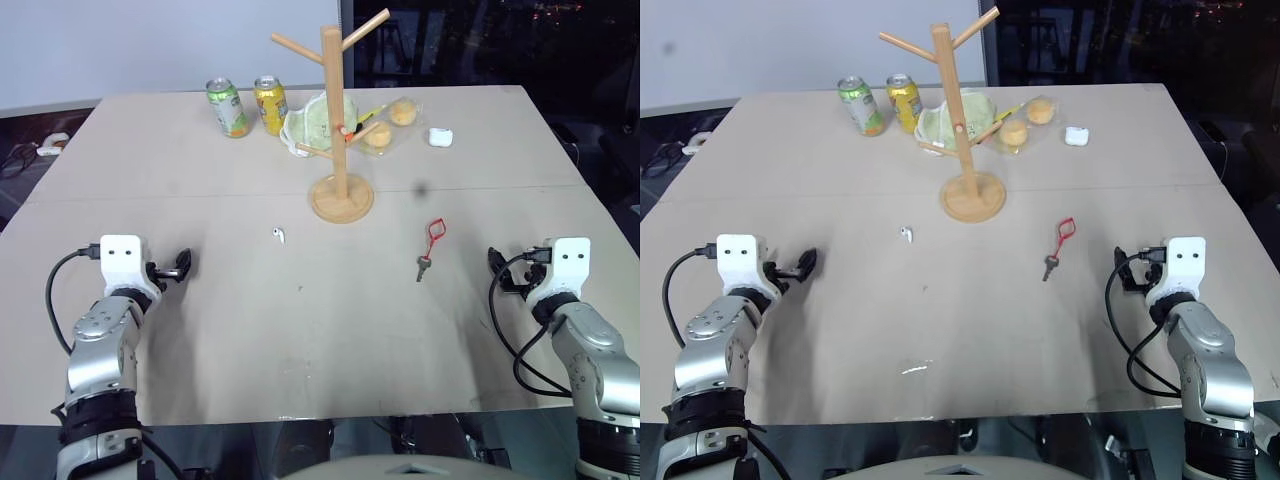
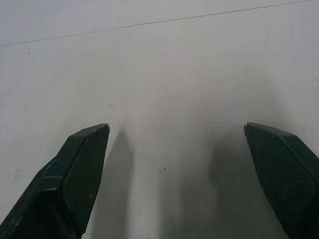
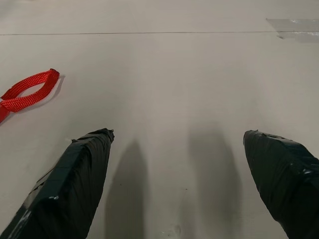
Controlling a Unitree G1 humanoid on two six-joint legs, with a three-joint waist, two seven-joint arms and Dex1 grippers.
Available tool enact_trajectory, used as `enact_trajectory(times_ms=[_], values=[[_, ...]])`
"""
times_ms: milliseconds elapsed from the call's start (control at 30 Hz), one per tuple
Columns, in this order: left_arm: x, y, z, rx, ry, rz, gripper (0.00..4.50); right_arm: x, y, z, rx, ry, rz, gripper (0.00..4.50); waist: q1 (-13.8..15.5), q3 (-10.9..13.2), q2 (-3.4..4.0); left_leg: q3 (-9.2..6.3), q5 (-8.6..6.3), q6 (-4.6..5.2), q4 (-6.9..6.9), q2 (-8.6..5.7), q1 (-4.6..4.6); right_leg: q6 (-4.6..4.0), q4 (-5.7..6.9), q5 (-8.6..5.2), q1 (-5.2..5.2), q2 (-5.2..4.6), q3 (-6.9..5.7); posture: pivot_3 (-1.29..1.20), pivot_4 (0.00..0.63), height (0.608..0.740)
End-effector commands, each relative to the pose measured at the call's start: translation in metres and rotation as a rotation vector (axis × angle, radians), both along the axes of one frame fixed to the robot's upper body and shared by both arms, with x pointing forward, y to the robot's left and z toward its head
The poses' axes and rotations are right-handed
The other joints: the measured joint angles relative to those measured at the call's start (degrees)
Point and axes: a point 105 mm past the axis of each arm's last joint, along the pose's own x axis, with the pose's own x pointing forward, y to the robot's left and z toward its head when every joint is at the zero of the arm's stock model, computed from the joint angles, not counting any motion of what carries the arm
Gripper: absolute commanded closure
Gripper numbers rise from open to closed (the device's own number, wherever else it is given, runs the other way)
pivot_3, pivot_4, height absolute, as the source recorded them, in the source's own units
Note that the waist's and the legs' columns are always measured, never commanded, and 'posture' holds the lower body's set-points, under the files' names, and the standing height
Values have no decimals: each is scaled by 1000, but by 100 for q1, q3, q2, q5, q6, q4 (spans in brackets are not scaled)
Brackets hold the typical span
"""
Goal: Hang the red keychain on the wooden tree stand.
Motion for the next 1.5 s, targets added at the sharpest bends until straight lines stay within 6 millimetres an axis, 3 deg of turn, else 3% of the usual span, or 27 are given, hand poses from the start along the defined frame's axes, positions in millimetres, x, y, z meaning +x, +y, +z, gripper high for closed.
enact_trajectory(times_ms=[33,133,233,400,567,900,1233,1333,1500], values=[[0,-16,-3,15,48,-107,19,1,-1,21,-36,-98,8,0,-2,2,-3,0,0,0,0,0,0,0,0,0,0,0,0,0,150,740],[6,-40,20,46,38,-314,19,7,5,41,-103,-174,99,0,4,8,-10,-1,-3,-5,0,0,-8,0,-1,0,-11,0,-1,0,150,740],[10,-57,32,42,41,-440,19,10,28,57,-118,-226,267,0,-9,21,-33,-2,-5,-9,0,0,-13,-1,-1,0,-19,1,-1,0,150,740],[20,-85,42,77,73,-651,19,-6,94,76,-75,-226,743,0,-31,41,-65,-9,2,2,-1,7,-18,-2,1,0,-21,16,-1,0,150,740],[35,-96,36,99,114,-761,19,-27,134,84,-82,-179,1083,0,-8,46,-75,-9,2,2,-1,8,-19,-1,-1,1,-21,20,-1,0,150,740],[64,-118,18,82,134,-848,19,-31,154,90,-115,-169,1208,0,43,65,-117,-9,2,3,10,6,-25,0,2,1,-18,17,-3,0,150,740],[73,-129,15,82,121,-899,19,-35,152,93,-141,-167,1213,0,70,64,-118,-11,2,3,21,5,-23,21,14,14,-15,16,-4,0,150,740],[71,-130,15,79,124,-913,678,-36,152,93,-144,-166,1210,0,76,64,-119,-11,2,3,21,5,-24,21,14,14,-15,15,-4,0,150,740],[70,-130,14,65,122,-914,2966,-33,150,92,-140,-169,1185,0,54,64,-119,-12,3,4,23,6,-22,21,18,14,-15,17,-4,0,150,740]])
